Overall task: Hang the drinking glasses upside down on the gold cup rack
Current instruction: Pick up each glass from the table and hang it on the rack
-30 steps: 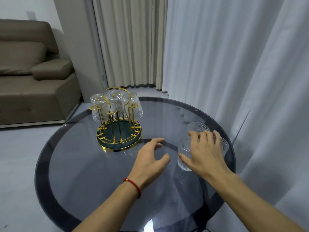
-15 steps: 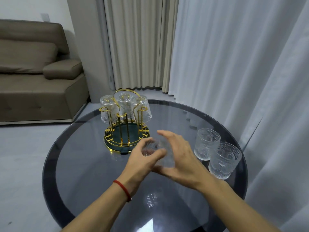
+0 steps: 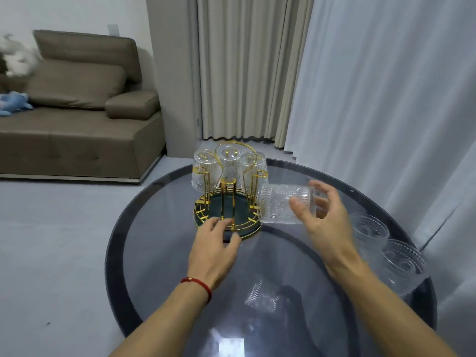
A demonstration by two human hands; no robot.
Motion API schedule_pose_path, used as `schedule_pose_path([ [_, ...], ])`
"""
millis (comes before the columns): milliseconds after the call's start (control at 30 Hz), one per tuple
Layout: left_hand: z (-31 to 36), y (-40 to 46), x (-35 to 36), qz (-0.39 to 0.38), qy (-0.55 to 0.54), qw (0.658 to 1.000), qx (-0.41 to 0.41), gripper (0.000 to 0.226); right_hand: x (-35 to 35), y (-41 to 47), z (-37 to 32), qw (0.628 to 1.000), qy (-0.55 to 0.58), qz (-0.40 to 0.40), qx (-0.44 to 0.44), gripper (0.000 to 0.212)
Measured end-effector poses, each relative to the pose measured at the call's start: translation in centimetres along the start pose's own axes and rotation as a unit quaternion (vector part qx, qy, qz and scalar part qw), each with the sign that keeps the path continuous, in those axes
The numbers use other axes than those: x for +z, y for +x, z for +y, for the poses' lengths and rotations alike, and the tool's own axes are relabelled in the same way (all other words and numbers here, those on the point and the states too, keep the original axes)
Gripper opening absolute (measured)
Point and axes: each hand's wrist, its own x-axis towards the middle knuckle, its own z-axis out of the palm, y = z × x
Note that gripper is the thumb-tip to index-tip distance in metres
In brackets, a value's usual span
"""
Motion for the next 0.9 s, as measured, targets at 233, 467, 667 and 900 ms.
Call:
schedule_pose_path([
  [233,-1.5,0.0,1.2,-0.115,0.144,0.983,0.027,0.082,4.7,3.0,-6.0,0.994,-0.016,0.011,-0.105,0.068],
  [467,-1.4,0.0,1.6,-0.123,0.178,0.976,0.019,0.080,11.5,6.7,-10.0,0.984,-0.086,-0.065,-0.144,0.077],
  [667,-1.2,0.0,1.9,-0.124,0.192,0.973,0.035,0.080,15.6,7.5,-9.6,0.969,-0.163,-0.068,-0.171,0.087],
  [900,-1.4,-0.1,1.7,-0.105,0.201,0.972,0.059,0.077,17.7,7.9,-7.2,0.932,-0.291,-0.108,-0.189,0.079],
])
